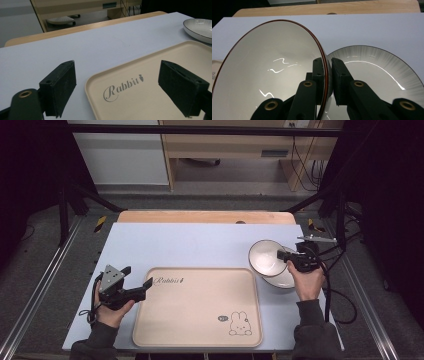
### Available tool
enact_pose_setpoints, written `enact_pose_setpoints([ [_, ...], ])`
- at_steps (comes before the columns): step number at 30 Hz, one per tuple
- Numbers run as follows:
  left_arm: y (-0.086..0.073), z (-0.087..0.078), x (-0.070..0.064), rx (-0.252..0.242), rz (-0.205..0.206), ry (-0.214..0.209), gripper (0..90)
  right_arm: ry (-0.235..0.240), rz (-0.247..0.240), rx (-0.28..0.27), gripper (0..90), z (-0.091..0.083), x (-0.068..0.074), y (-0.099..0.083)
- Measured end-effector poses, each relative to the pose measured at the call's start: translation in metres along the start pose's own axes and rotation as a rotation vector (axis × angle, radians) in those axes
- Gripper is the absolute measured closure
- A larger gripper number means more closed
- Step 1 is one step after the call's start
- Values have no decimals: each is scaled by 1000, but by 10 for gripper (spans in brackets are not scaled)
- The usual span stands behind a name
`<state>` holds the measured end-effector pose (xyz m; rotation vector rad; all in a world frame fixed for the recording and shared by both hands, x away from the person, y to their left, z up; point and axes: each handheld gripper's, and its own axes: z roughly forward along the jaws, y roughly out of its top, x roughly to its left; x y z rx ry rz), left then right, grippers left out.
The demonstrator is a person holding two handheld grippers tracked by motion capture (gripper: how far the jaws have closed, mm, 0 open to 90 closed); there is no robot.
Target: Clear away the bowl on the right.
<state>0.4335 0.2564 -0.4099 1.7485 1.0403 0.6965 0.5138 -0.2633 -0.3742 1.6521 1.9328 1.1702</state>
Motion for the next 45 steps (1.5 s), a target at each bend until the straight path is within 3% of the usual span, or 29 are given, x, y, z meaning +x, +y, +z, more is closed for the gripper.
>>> enact_pose_setpoints([
  [28,-1,2,0,7,3,3,143,88,-97,5,818,0,43,1],
  [45,-2,2,-1,10,6,2,143,132,-154,40,818,15,72,-2],
])
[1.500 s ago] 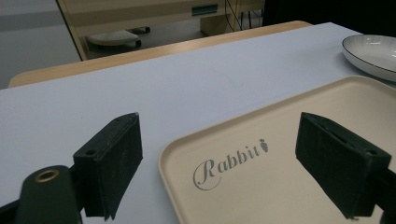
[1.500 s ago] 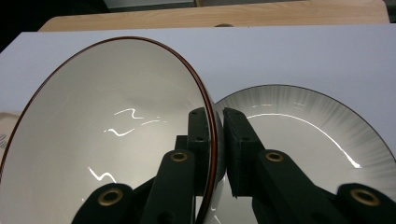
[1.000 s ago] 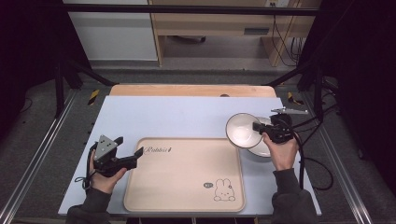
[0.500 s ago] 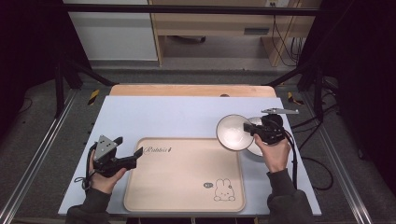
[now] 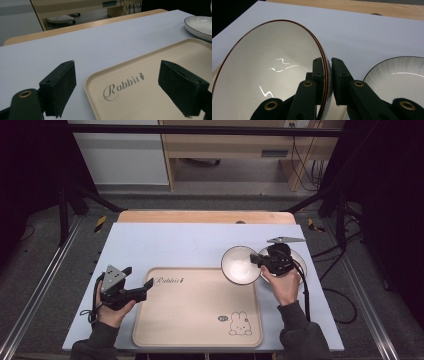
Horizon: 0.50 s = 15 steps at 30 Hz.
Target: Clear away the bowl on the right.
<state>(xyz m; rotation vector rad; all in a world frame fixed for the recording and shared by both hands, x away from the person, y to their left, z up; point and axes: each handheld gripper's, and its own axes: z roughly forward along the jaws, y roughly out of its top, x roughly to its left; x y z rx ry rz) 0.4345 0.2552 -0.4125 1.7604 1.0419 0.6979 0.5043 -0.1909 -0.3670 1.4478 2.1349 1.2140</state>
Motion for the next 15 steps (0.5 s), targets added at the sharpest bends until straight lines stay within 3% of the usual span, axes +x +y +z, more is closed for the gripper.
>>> enact_pose_setpoints([
  [15,-1,1,-1,4,3,2,143,41,-33,33,818,17,19,0],
])
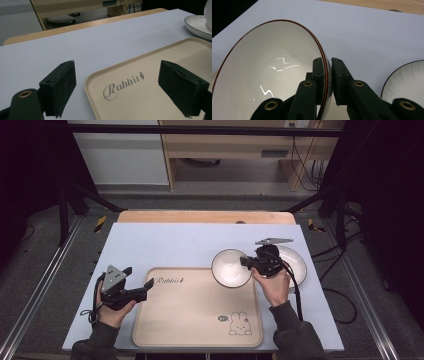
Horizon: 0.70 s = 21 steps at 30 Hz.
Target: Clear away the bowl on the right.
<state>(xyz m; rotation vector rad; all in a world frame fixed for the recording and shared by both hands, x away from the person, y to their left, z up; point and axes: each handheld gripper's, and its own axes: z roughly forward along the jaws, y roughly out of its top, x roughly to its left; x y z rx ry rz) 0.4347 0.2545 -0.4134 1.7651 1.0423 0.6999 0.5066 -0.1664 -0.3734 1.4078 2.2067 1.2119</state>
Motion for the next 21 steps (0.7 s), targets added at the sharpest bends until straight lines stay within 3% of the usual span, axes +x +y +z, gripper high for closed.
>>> enact_pose_setpoints([
  [21,-1,1,0,4,4,-3,143,47,-31,25,818,25,22,6],
])
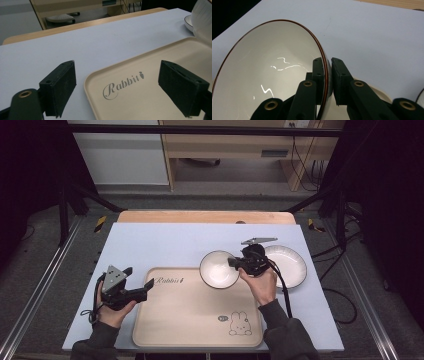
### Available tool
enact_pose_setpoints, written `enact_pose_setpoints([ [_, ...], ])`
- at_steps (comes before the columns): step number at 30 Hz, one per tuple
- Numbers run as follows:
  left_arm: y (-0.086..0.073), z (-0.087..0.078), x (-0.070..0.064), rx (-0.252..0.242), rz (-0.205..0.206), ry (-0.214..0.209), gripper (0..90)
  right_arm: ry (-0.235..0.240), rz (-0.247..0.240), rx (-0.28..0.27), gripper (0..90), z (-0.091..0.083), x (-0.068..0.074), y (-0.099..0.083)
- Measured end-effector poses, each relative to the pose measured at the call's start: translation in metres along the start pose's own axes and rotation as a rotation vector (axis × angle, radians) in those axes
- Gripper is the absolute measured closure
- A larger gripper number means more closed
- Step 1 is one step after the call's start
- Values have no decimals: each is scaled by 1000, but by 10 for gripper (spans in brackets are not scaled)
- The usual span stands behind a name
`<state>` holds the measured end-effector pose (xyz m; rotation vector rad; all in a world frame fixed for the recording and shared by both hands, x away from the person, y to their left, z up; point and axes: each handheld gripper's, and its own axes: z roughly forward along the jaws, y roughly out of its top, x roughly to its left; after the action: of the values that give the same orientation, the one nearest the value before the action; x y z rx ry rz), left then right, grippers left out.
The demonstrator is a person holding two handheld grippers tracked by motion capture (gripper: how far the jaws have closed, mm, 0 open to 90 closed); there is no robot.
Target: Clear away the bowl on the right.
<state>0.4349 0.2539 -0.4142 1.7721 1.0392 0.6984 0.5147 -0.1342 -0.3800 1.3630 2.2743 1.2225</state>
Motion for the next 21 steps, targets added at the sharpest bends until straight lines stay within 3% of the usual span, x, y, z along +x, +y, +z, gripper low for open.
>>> enact_pose_setpoints([
  [21,0,0,-1,1,2,-3,143,21,-12,77,817,37,14,-6],
])
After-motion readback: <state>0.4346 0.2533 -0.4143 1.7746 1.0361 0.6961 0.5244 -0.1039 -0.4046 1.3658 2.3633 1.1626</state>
